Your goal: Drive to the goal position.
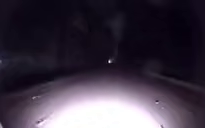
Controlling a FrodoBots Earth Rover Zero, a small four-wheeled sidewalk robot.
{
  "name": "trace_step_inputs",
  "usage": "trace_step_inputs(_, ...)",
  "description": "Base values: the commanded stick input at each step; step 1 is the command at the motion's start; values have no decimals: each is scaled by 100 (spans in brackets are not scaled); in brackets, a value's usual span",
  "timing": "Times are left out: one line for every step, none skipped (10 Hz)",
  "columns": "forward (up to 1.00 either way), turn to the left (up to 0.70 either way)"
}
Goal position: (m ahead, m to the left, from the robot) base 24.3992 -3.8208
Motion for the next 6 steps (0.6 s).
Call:
trace_step_inputs(100, 0)
trace_step_inputs(100, 0)
trace_step_inputs(100, 0)
trace_step_inputs(100, 0)
trace_step_inputs(100, 0)
trace_step_inputs(100, 0)
